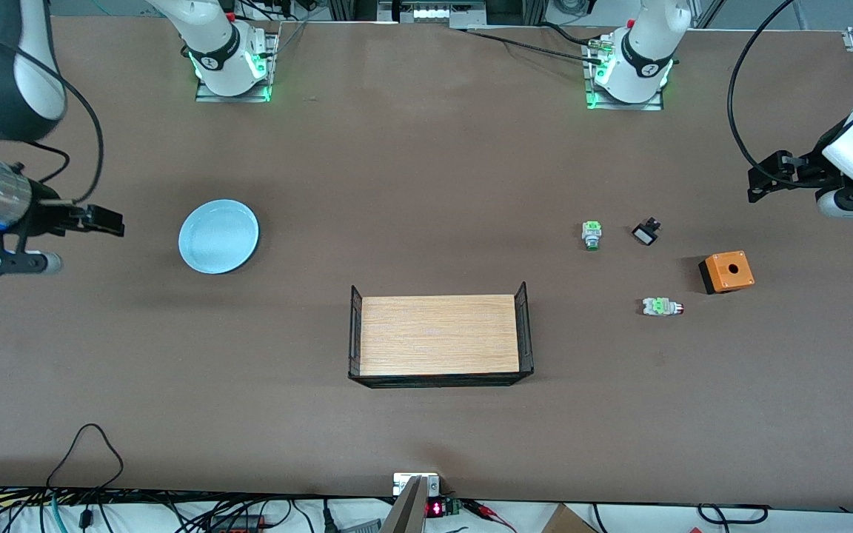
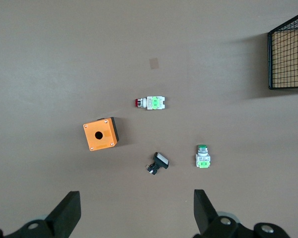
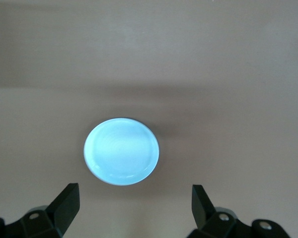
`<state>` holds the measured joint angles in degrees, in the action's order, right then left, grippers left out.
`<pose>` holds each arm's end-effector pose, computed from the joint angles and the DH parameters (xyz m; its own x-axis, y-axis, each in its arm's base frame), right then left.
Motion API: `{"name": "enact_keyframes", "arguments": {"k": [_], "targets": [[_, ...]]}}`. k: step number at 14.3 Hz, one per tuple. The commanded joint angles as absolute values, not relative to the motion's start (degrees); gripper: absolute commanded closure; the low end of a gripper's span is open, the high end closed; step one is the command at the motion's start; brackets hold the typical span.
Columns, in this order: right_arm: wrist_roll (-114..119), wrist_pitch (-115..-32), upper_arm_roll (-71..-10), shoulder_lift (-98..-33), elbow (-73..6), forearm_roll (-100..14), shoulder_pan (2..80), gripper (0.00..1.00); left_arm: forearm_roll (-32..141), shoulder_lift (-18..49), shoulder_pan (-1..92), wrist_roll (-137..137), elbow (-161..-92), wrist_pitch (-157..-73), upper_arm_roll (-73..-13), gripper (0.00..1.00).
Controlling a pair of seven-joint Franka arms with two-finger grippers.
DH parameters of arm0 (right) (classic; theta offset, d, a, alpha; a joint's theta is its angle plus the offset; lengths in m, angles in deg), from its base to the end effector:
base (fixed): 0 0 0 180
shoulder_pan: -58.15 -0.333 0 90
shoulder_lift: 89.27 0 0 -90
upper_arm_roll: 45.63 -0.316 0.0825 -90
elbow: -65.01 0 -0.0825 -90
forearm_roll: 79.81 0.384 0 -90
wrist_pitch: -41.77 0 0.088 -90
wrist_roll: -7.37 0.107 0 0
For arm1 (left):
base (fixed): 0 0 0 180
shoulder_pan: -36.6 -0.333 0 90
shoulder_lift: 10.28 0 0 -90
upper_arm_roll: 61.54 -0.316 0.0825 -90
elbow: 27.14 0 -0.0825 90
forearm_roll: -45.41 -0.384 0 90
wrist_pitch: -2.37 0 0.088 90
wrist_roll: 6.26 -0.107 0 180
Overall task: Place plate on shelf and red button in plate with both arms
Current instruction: 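Move the right gripper down toward the light blue plate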
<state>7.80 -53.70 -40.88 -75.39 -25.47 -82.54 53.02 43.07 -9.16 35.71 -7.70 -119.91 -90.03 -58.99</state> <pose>0.6187 0.0040 0.4860 0.9882 0.0029 -0.1534 0.0134 -0.9977 0.0671 0.5625 -0.0119 0.5944 0.9981 -0.0558 -0.0270 -0.0568 -0.9976 -0.0392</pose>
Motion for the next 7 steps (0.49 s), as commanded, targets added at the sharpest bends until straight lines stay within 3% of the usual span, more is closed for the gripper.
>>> {"name": "enact_keyframes", "arguments": {"k": [1,3,7], "targets": [[9.56,-55.87,-40.8,-72.31,-25.77,-84.21,52.7,0.0,42.51,-8.87,35.55,-7.58,-118.64,-88.94,-58.73,0.0],[11.22,-56.48,-40.8,-71.87,-26.91,-84.21,52.26,0.0,42.51,-8.87,35.63,-7.49,-118.55,-88.94,-58.73,0.0],[12.82,-65.52,-40.89,-72.92,-36.04,-83.68,52.69,0.0,42.51,-8.87,35.55,-7.58,-118.55,-88.68,-58.73,0.0]]}}
